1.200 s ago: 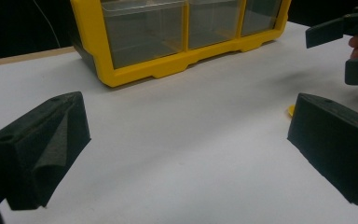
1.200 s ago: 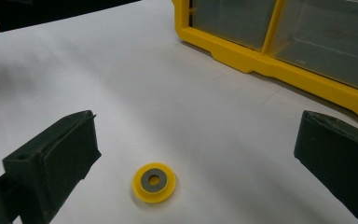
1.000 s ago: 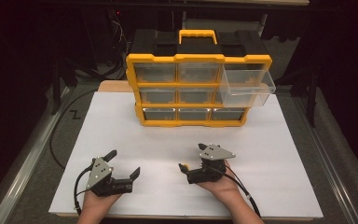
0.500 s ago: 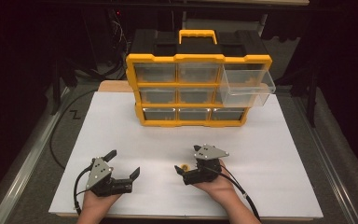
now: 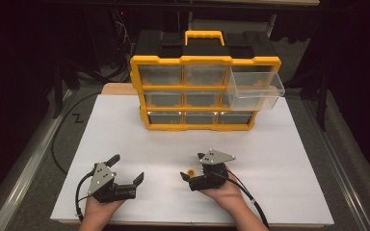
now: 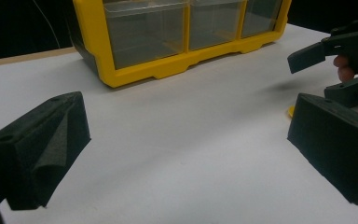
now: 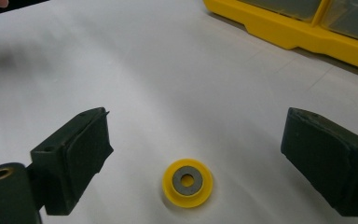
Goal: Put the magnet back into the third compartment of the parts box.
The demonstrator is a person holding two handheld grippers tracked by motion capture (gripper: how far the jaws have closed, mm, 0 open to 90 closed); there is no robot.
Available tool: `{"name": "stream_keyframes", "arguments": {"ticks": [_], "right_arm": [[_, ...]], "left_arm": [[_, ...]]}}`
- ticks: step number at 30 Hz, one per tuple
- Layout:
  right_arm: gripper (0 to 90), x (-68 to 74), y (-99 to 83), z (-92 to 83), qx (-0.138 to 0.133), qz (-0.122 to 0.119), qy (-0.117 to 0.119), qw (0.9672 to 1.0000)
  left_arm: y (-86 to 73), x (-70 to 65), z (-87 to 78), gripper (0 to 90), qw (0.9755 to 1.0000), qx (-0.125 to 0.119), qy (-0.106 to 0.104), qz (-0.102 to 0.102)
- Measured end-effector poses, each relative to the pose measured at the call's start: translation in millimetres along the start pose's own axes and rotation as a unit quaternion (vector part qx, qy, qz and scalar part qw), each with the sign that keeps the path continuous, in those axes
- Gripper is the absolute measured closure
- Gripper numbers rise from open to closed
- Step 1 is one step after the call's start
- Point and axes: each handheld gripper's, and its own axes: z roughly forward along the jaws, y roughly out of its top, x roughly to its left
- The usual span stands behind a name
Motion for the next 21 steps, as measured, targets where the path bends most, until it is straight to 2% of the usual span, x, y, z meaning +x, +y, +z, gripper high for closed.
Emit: {"name": "stream_keyframes", "arguments": {"ticks": [9,15,17,21], "right_arm": [[16.8,1.4,-2.2,2.0,0.02,-0.006,0.003,0.9998],[19.3,3.8,-4.4,5.2,0.039,-0.012,0.022,0.9989],[25.8,4.7,-5.2,6.2,0.048,-0.011,0.029,0.9983],[31.1,3.7,-5.7,6.2,0.055,-0.01,0.03,0.998]], "left_arm": [[0.3,0.8,-1.3,0.0,1.0,-0.004,0.0,-0.003],[0.5,1.1,-1.5,0.0,1.0,-0.004,-0.002,-0.001],[0.5,1.1,-1.4,0.0,1.0,-0.004,-0.002,-0.001],[0.6,0.9,-1.7,0.0,1.0,-0.005,-0.003,-0.001]]}}
